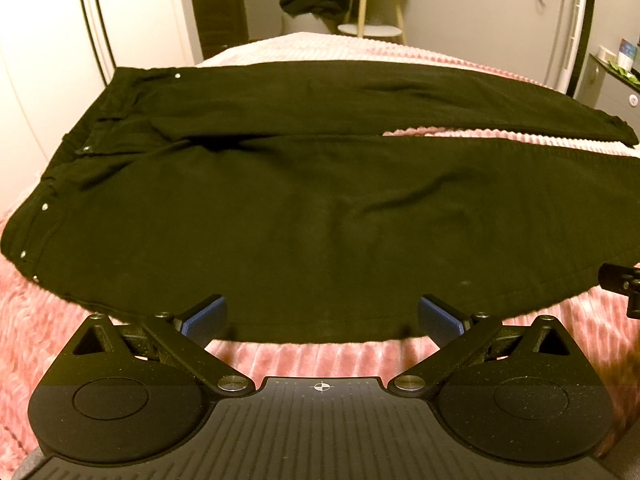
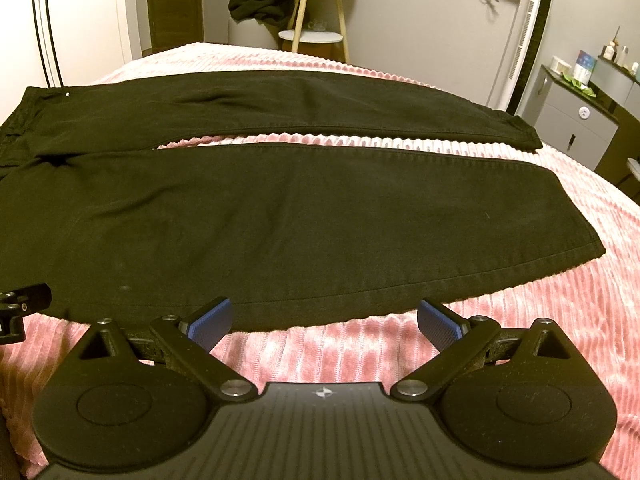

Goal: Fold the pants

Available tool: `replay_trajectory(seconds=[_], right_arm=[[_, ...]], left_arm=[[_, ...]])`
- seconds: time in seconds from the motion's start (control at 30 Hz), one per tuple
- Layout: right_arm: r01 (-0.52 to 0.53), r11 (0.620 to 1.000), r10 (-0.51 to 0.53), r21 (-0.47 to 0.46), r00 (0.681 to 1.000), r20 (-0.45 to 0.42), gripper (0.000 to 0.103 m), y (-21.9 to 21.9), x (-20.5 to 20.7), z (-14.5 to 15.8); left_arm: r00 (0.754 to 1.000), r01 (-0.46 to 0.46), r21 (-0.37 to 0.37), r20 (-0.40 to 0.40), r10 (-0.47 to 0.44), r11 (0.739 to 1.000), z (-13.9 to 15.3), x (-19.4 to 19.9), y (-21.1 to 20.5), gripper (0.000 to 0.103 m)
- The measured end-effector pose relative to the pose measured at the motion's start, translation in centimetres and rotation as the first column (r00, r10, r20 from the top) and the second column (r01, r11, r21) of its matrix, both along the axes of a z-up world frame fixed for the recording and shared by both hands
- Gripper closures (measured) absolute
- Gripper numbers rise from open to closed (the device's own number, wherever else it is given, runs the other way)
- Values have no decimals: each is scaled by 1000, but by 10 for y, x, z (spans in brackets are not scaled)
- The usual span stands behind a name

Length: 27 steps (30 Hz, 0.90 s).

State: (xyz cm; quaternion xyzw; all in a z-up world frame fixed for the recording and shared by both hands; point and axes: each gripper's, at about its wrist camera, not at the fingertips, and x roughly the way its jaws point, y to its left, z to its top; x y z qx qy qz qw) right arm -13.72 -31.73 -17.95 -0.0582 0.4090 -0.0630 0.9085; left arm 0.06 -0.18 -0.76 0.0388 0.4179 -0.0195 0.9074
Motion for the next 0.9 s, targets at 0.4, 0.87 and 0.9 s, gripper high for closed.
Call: replay_trajectory(seconds=[0.4, 0.87, 0.9], right_arm=[[-3, 1000, 3, 0, 1000, -6, 4, 1, 2, -1], [2, 1000, -1, 11, 1000, -22, 4, 0, 5, -2], [2, 1000, -1, 12, 1000, -23, 4, 0, 5, -2]], left_arm=[[1000, -1, -3, -11, 1, 1000, -1, 1, 0, 0], [1000, 4, -6, -28, -4, 1000, -2, 5, 2, 0], [1000, 4, -7, -29, -4, 1000, -2, 5, 2, 0]])
